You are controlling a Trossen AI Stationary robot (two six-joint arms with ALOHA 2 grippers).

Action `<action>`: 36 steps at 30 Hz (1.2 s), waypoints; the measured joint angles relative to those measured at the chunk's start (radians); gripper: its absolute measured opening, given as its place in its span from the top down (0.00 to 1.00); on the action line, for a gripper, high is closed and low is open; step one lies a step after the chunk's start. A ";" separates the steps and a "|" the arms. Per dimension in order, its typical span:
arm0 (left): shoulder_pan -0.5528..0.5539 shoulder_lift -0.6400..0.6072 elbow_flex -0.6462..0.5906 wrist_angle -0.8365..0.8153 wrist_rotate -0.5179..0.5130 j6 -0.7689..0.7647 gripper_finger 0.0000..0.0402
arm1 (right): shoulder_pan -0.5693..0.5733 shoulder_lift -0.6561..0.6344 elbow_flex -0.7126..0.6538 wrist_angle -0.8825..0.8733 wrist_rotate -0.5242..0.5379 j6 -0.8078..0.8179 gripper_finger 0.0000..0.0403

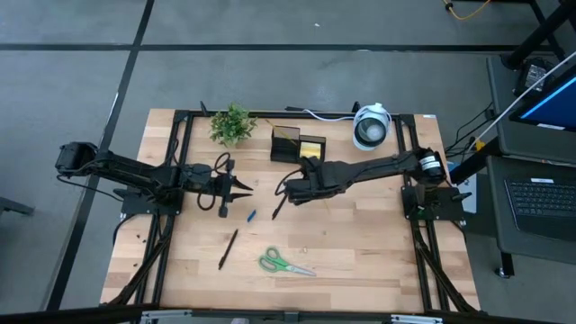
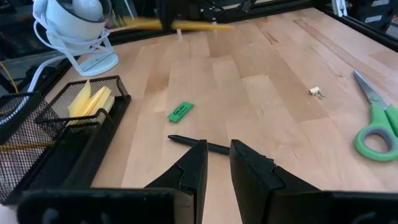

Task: Pick and place office supplies into organizer
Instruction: Put the yellow pencil into the black organizer

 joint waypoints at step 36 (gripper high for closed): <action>0.000 0.000 0.000 0.000 0.000 -0.063 0.84 | 0.093 -0.002 -0.143 0.429 0.701 -0.029 0.92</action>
